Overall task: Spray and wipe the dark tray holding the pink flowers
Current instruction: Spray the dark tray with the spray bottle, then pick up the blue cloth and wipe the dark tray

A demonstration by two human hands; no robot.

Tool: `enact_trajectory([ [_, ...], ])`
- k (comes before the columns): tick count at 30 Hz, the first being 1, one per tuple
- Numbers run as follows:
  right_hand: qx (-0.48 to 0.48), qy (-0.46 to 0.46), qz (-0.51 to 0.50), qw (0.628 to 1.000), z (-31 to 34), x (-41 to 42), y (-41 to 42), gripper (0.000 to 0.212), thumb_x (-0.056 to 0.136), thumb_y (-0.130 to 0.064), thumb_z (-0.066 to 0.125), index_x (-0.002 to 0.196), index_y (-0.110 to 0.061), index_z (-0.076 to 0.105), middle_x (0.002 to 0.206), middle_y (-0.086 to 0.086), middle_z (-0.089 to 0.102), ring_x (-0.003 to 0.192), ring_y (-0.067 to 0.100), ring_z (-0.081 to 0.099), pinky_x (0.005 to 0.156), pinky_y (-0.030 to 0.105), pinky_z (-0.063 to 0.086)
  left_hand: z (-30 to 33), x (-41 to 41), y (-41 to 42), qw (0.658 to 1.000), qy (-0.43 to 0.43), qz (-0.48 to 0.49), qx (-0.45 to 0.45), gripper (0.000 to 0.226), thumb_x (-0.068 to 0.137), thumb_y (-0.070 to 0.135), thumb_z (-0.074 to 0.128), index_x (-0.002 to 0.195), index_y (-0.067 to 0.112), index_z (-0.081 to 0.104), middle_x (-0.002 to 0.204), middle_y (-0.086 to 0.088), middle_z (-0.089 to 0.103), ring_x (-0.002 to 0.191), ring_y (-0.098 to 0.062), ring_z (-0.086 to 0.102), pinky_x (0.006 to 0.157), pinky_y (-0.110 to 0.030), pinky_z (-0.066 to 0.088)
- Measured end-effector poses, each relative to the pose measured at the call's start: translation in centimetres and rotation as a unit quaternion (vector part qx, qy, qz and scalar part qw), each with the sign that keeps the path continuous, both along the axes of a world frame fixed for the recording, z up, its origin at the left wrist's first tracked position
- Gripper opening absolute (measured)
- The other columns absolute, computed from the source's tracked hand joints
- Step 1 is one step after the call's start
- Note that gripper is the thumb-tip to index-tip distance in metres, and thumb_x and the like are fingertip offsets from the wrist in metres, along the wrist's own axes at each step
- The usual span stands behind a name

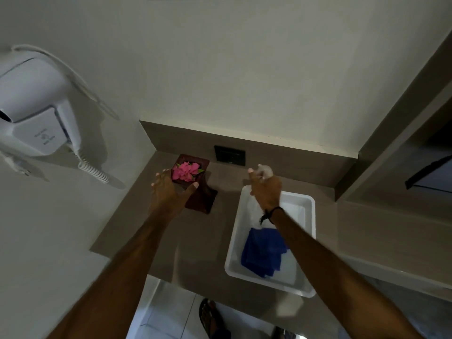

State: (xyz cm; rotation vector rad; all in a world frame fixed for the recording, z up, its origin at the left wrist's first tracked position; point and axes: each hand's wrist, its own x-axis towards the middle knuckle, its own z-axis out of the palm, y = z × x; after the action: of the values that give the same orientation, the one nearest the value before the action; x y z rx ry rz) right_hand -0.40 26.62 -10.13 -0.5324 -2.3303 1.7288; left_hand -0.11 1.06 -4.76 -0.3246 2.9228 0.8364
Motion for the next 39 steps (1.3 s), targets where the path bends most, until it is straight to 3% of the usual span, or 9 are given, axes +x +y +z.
enact_trajectory([
  [2,0.031,0.01,-0.002,0.999,-0.7,0.4,2.4,0.022,0.098,-0.034,0.055,0.077,-0.034,0.053,0.067,0.003,0.061,0.063,0.028,0.065,0.059,0.037,0.057,-0.1,0.0,0.0,1.0,-0.001,0.005,0.004,0.098,0.082,0.064,0.066,0.156,0.006,0.037,0.16,-0.022,0.042,0.153,-0.04,0.034,0.125,-0.058,0.03],
  [7,0.043,0.019,-0.016,0.999,-2.7,2.3,5.4,0.023,0.101,-0.029,0.052,0.081,-0.018,0.057,0.076,0.005,0.064,0.072,0.024,0.067,0.071,0.039,0.057,-0.4,0.0,0.1,1.0,-0.001,0.007,0.016,0.096,0.084,0.06,0.068,0.156,0.006,0.036,0.162,-0.022,0.038,0.156,-0.041,0.027,0.127,-0.059,0.024],
  [11,0.051,-0.015,0.023,0.998,-3.3,3.4,5.6,0.021,0.097,-0.031,0.057,0.104,-0.012,0.062,0.102,0.008,0.068,0.092,0.023,0.066,0.09,0.045,0.057,-0.4,-0.1,-0.2,1.0,-0.007,0.004,0.022,0.096,0.082,0.065,0.066,0.155,0.008,0.039,0.161,-0.022,0.04,0.155,-0.042,0.031,0.126,-0.06,0.026],
  [19,-0.023,-0.138,-0.076,0.987,-5.8,9.7,5.9,0.089,0.074,-0.044,0.081,0.145,-0.016,0.037,0.142,0.007,0.053,0.129,0.025,0.051,0.108,0.045,0.046,-0.5,0.1,-0.2,1.0,-0.001,0.0,0.017,0.098,0.082,0.069,0.063,0.154,0.008,0.04,0.161,-0.021,0.041,0.154,-0.042,0.033,0.125,-0.06,0.028],
  [22,0.039,-0.107,-0.075,0.991,-7.2,14.1,4.9,0.075,0.075,-0.041,0.08,0.135,-0.017,0.044,0.135,0.005,0.053,0.12,0.019,0.052,0.098,0.031,0.046,-0.6,0.1,-0.2,1.0,0.001,0.003,0.016,0.1,0.081,0.071,0.063,0.154,0.008,0.039,0.161,-0.021,0.041,0.154,-0.043,0.033,0.125,-0.06,0.029],
  [24,0.155,-0.08,0.044,0.984,-8.1,15.9,4.6,0.062,0.076,-0.04,0.077,0.126,-0.019,0.049,0.129,0.003,0.054,0.114,0.015,0.05,0.098,0.032,0.045,-0.7,0.1,-0.3,1.0,0.007,0.002,0.014,0.099,0.08,0.07,0.064,0.153,0.007,0.041,0.16,-0.022,0.043,0.153,-0.042,0.034,0.125,-0.059,0.028],
  [28,0.354,-0.073,0.253,0.897,-8.8,15.4,4.9,0.046,0.081,-0.027,0.069,0.123,-0.01,0.064,0.138,0.01,0.057,0.131,0.029,0.049,0.119,0.041,0.031,-0.7,0.2,-0.3,1.0,0.011,0.003,0.016,0.101,0.077,0.073,0.062,0.151,0.007,0.044,0.158,-0.022,0.046,0.152,-0.042,0.037,0.124,-0.058,0.031],
  [31,0.374,-0.071,0.275,0.883,-8.8,14.6,5.0,0.028,0.091,-0.02,0.06,0.113,-0.009,0.072,0.135,0.009,0.061,0.132,0.028,0.049,0.118,0.038,0.032,-0.7,0.1,-0.3,1.0,0.002,0.0,0.017,0.102,0.077,0.075,0.061,0.151,0.008,0.044,0.158,-0.021,0.046,0.151,-0.042,0.038,0.123,-0.059,0.032],
  [39,0.381,-0.045,0.32,0.866,-8.2,15.6,2.8,0.025,0.089,-0.022,0.061,0.097,-0.006,0.078,0.125,0.009,0.068,0.127,0.027,0.055,0.112,0.036,0.039,-0.9,-0.1,-0.3,1.0,-0.003,-0.001,0.027,0.102,0.08,0.071,0.064,0.155,0.007,0.039,0.162,-0.022,0.042,0.155,-0.041,0.033,0.125,-0.06,0.029],
])
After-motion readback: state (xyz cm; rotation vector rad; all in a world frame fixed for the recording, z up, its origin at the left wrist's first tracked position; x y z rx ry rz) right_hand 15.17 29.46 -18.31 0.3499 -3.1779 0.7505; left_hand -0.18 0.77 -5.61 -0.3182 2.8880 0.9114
